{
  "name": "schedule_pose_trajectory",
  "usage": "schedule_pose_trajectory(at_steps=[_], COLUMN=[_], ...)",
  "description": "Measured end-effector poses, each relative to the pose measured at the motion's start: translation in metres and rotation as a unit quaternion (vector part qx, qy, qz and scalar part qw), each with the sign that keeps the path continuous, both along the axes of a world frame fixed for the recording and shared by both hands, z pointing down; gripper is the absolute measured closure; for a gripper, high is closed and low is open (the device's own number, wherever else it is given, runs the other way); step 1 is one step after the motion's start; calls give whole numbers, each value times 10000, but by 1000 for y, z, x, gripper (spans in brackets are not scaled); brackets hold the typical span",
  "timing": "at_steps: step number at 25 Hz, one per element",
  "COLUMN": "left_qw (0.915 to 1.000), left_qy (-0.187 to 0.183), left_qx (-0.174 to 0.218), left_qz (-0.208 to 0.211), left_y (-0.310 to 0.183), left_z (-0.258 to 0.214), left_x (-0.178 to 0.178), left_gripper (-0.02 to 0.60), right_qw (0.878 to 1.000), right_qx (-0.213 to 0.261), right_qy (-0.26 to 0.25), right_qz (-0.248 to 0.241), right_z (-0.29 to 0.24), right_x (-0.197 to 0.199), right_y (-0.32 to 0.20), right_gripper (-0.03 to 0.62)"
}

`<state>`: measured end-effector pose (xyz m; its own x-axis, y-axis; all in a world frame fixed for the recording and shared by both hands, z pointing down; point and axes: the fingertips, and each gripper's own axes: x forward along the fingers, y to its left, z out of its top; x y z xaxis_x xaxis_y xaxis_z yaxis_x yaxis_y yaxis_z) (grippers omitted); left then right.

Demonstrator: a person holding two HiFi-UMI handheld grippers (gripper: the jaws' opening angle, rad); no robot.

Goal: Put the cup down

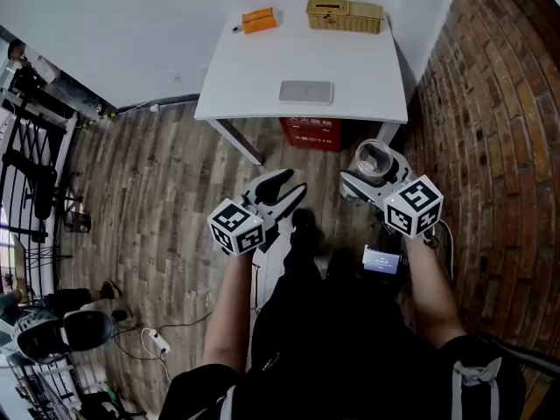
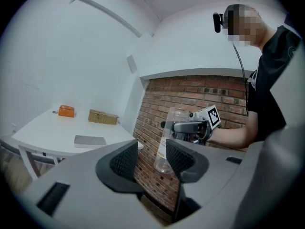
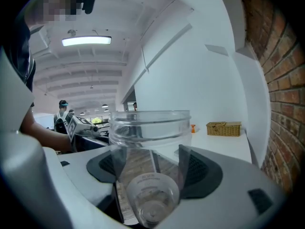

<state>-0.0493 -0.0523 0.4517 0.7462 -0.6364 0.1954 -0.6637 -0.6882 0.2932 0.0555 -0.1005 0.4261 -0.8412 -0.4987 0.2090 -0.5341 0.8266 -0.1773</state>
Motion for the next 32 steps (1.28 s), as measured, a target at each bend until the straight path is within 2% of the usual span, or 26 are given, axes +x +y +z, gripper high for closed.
schedule_pose_trajectory(at_steps=[9,18,26,32], left_qw=[9986,9962,9941,9934], left_qy=[17,95,13,58], left_qx=[88,108,150,106], left_qz=[515,861,1073,1136], left_y=[-90,-171,-216,-232], left_z=[1,-3,-2,4], left_x=[-13,-47,-73,-81], left_gripper=[396,396,403,403], right_qw=[9990,9968,9948,9950], right_qx=[105,92,58,12], right_qy=[5,97,188,272], right_qz=[432,788,996,959], right_z=[-6,-10,-14,-11], right_x=[-14,-47,-76,-91], right_y=[-82,-153,-193,-209], right_gripper=[240,240,240,240])
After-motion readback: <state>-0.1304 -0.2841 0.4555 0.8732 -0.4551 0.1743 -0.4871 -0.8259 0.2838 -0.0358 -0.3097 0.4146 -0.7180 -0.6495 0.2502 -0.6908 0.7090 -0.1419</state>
